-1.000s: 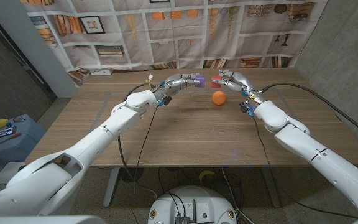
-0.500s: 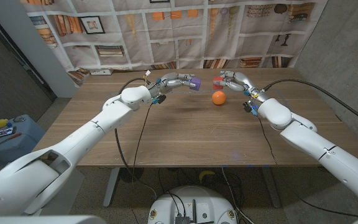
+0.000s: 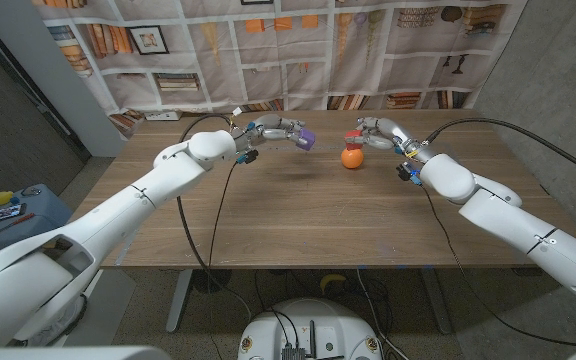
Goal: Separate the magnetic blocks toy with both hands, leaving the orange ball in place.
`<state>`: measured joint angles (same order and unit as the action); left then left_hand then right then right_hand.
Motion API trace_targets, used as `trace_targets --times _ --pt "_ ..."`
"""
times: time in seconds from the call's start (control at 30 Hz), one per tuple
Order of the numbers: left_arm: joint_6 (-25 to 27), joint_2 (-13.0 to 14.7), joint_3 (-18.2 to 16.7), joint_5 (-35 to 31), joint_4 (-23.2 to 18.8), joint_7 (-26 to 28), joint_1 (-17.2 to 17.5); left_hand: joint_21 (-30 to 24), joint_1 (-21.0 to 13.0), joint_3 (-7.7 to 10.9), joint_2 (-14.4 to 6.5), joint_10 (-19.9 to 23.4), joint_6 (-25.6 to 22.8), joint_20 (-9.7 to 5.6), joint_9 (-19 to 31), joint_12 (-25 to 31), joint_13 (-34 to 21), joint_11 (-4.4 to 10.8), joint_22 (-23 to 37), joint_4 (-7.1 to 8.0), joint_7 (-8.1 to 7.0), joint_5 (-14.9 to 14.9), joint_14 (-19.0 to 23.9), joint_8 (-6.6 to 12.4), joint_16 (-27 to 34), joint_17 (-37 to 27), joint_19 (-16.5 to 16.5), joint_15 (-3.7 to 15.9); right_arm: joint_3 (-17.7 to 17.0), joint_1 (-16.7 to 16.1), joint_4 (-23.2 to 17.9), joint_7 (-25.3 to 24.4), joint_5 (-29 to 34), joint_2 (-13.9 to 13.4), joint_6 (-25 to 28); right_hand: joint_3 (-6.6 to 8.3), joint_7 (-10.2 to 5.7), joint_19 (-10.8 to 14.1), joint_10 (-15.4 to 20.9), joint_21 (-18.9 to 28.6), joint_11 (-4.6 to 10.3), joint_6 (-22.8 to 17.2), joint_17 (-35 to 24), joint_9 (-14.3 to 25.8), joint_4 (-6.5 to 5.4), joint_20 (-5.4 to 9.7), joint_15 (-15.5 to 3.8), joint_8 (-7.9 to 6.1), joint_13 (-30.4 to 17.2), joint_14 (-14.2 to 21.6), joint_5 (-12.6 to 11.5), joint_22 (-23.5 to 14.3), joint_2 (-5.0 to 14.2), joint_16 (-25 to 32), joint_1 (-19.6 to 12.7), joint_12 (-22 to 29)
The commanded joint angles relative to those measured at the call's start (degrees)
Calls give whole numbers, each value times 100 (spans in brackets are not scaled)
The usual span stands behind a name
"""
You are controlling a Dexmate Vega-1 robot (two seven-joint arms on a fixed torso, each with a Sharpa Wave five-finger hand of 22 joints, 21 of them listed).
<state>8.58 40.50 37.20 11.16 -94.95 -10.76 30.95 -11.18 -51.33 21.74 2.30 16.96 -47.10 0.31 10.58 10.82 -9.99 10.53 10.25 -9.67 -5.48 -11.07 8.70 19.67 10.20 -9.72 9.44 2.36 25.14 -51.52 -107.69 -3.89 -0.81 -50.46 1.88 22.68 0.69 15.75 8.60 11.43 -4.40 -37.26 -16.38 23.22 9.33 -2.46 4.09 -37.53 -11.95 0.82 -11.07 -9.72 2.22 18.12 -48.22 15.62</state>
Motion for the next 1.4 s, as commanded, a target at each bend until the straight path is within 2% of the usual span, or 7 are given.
trace_targets --times 0.03,0.67,1.03,1.4 --pt "505 346 153 -646 -412 -123 -153 -40 -245 -4 -311 -25 -1482 -16 240 5 -20 -2 10 4 -98 -18 6 69 23 -11 13 236 171 89 -414 198 492 -305 723 -10 -477 -10 6 -21 39 -513 -13 8 6 28 0 -16 -4 -69 -28 -13 185 -41 -187 -26" --pt "865 559 399 -1497 -637 -444 -352 -45 -226 -29 -341 -22 -1436 -5 238 12 -20 1 11 16 -98 -20 26 51 27 -12 25 234 718 546 -806 885 1424 -522 1677 -39 -498 -14 -22 -24 64 -477 -24 -28 5 37 2 13 -4 -102 -29 -13 203 -64 -203 -84" --pt "1019 635 497 -2065 -824 -366 -249 -50 -214 -43 -348 -44 -1374 -14 238 6 -21 19 11 17 -111 -20 32 28 26 -12 41 267 1179 830 -977 1377 2203 -460 2346 -57 -496 -10 -31 -23 73 -458 -29 -50 7 32 -8 28 -5 -100 -32 -13 205 -70 -212 -113" --pt "1141 527 573 -2452 -779 -273 -168 -50 -177 -63 -368 -73 -1209 -3 235 4 -21 14 10 31 -144 -20 43 -44 26 -12 52 273 1502 924 -961 1598 2881 -385 2632 -77 -505 -4 -27 -22 105 -430 -37 -74 0 76 -42 48 -6 -88 -33 -13 219 -72 -212 -138"
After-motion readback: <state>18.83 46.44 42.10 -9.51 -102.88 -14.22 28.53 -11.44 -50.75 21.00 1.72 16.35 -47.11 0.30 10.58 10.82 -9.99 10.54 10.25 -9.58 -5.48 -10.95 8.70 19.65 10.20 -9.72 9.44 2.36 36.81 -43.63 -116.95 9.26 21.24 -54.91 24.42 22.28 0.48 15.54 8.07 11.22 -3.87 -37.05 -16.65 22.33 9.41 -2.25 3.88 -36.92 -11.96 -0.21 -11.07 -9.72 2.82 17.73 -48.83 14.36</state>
